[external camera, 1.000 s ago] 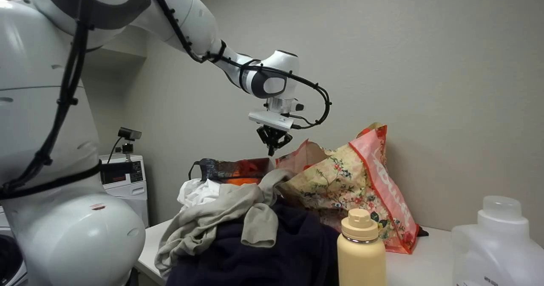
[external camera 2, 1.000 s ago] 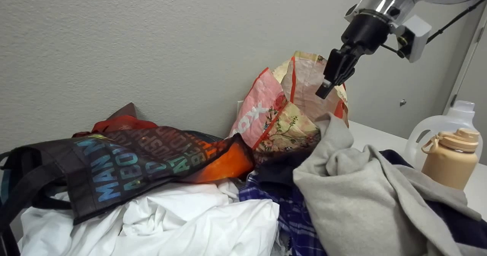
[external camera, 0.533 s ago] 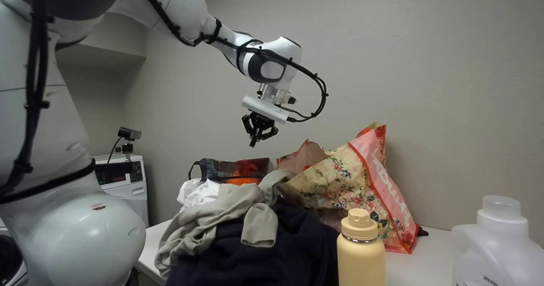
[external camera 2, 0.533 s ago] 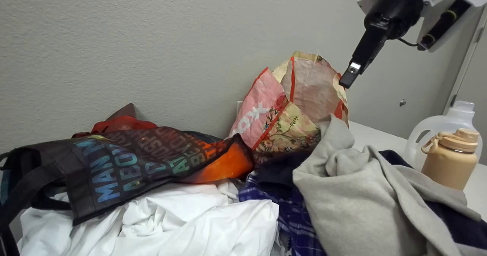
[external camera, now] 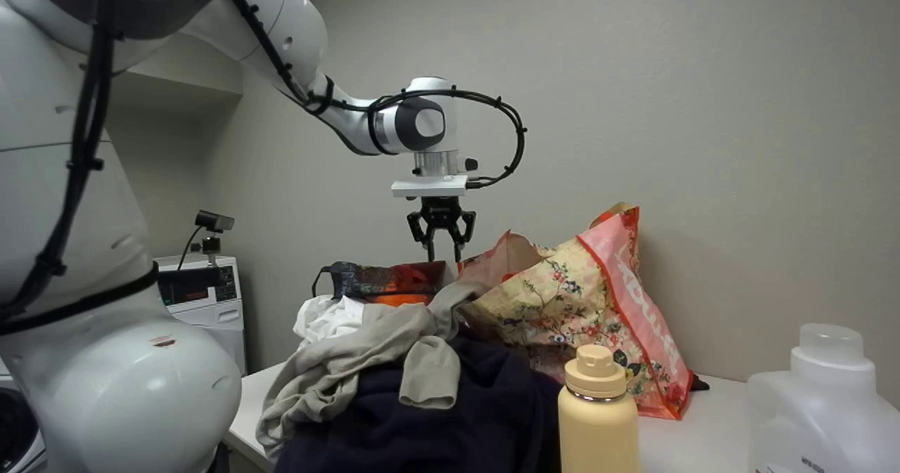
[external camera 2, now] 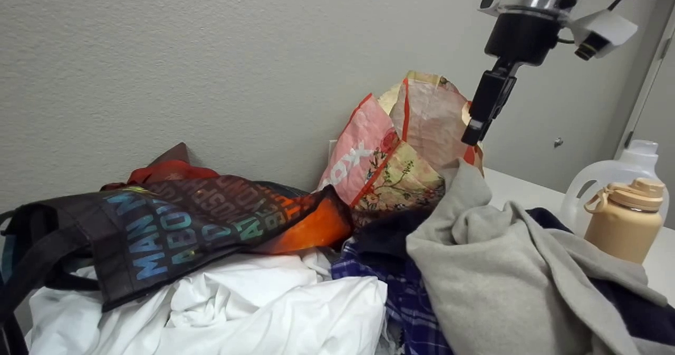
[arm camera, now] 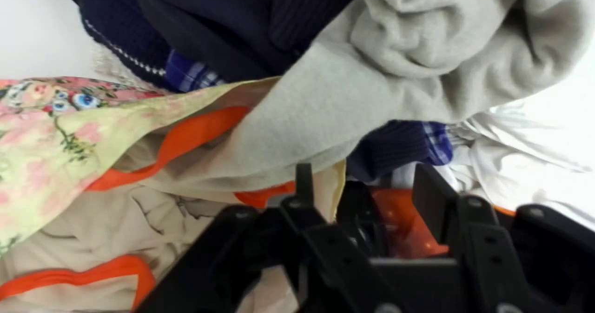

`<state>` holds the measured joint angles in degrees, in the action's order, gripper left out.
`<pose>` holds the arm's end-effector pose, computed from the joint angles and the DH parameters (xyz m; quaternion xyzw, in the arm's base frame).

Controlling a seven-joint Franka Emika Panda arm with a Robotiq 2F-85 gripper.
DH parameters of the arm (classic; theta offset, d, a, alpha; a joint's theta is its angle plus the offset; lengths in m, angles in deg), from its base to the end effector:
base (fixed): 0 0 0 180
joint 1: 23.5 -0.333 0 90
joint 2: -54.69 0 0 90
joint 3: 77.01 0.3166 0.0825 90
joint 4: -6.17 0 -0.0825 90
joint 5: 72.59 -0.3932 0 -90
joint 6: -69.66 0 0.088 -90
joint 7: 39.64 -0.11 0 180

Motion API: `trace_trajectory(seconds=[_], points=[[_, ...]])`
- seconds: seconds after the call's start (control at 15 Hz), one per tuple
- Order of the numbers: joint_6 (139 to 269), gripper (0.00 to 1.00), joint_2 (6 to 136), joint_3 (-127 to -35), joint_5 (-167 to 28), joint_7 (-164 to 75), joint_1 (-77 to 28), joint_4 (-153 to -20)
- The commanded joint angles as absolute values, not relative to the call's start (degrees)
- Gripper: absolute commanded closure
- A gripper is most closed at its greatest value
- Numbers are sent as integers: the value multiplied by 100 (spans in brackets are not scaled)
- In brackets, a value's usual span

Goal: Take the grey clothing out of the pink bag

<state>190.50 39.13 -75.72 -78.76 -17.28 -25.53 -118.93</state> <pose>0.4995 0.0350 0.5159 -0.9741 -0.1984 -0.1046 0.0288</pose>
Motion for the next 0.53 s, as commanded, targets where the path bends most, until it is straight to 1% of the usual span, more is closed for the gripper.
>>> trace_trajectory(seconds=[0.0,0.07,0.13,0.47], points=[[19252,9,4005,-7241,-6605,-2963,-2474,-12049],[19170,3,4049,-7166,-6220,-3338,-2457,-12052],[19103,0,4108,-7126,-5978,-3614,-2474,-12047],[19206,0,4437,-7140,-5841,-4214,-2572,-12173]])
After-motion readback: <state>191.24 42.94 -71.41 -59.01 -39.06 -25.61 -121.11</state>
